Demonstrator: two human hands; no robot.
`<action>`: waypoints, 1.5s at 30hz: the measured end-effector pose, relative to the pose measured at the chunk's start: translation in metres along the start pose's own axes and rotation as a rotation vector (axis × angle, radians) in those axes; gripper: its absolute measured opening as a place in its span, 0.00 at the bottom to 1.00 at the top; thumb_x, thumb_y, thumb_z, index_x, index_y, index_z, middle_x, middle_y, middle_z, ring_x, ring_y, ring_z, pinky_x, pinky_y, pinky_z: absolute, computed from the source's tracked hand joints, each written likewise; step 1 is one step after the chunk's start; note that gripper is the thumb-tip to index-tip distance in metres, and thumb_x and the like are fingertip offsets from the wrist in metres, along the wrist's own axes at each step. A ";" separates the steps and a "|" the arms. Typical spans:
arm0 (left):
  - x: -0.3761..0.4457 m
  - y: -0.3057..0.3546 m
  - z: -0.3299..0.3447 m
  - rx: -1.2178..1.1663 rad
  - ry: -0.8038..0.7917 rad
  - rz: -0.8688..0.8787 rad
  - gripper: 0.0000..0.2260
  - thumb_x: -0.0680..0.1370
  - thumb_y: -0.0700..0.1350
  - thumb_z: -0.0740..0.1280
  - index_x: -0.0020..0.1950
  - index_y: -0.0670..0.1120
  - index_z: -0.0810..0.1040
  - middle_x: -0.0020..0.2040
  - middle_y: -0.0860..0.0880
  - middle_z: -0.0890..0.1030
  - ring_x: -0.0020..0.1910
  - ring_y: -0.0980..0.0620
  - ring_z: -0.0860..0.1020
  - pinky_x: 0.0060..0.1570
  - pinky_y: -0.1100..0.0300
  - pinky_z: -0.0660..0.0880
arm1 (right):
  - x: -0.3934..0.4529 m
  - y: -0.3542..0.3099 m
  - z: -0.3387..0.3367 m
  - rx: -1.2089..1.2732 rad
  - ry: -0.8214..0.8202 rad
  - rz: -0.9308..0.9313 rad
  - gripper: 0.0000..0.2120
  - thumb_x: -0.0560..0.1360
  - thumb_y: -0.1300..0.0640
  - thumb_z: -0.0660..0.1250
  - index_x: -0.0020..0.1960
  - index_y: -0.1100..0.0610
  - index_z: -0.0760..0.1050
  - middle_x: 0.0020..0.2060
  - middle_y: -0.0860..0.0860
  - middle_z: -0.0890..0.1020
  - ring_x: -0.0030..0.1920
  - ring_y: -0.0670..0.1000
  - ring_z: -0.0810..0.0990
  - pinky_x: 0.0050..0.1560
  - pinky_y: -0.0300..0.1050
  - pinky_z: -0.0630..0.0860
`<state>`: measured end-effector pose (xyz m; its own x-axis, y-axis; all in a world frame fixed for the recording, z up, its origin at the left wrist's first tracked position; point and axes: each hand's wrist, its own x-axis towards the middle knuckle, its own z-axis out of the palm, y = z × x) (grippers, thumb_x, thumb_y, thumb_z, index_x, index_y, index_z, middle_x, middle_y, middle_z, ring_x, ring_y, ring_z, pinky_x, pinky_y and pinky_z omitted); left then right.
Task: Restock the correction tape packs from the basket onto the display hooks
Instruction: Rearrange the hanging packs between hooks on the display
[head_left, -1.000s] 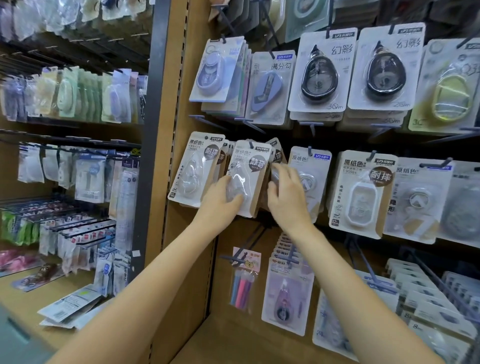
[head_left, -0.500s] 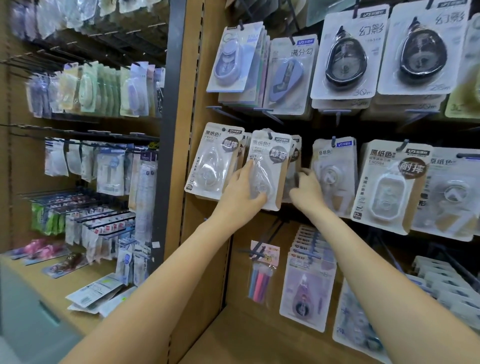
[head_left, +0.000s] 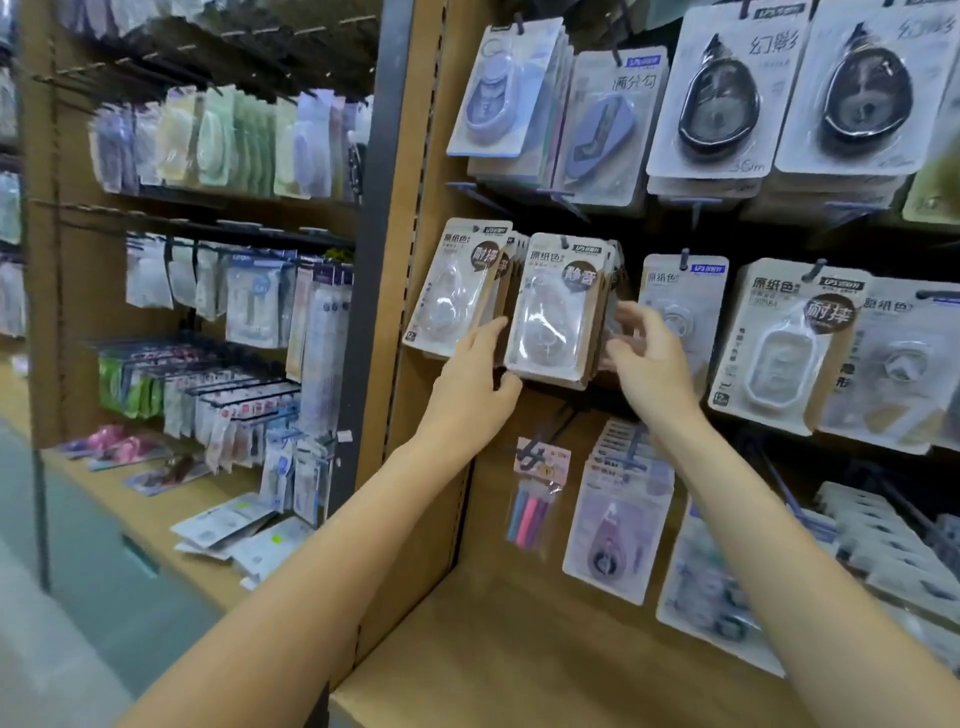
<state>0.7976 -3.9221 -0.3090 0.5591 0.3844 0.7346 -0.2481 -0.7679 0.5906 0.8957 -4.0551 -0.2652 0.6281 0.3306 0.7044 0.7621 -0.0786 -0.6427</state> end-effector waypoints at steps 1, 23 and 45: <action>-0.014 -0.002 -0.004 -0.010 0.024 -0.009 0.23 0.79 0.39 0.60 0.73 0.49 0.61 0.70 0.50 0.66 0.65 0.57 0.67 0.62 0.63 0.67 | -0.009 -0.004 -0.001 0.002 0.015 -0.040 0.18 0.79 0.64 0.58 0.68 0.54 0.67 0.64 0.49 0.72 0.61 0.44 0.72 0.64 0.46 0.72; -0.592 -0.292 -0.141 0.564 -0.222 -1.516 0.26 0.75 0.43 0.67 0.71 0.39 0.63 0.66 0.34 0.68 0.66 0.37 0.67 0.61 0.53 0.64 | -0.442 0.177 0.373 -0.300 -1.808 -0.140 0.29 0.75 0.61 0.65 0.73 0.61 0.57 0.62 0.61 0.70 0.62 0.58 0.72 0.63 0.43 0.64; -0.625 -0.359 -0.149 0.575 -0.181 -1.320 0.25 0.74 0.43 0.64 0.70 0.43 0.65 0.70 0.43 0.67 0.69 0.46 0.65 0.69 0.51 0.62 | -0.543 0.231 0.492 -0.037 -1.669 0.665 0.05 0.72 0.65 0.69 0.44 0.57 0.75 0.39 0.53 0.79 0.28 0.44 0.74 0.29 0.32 0.69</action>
<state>0.4191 -3.8103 -0.9306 0.2256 0.9252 -0.3051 0.8378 -0.0244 0.5455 0.6534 -3.7898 -0.9445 0.0113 0.7380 -0.6748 0.4916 -0.5917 -0.6389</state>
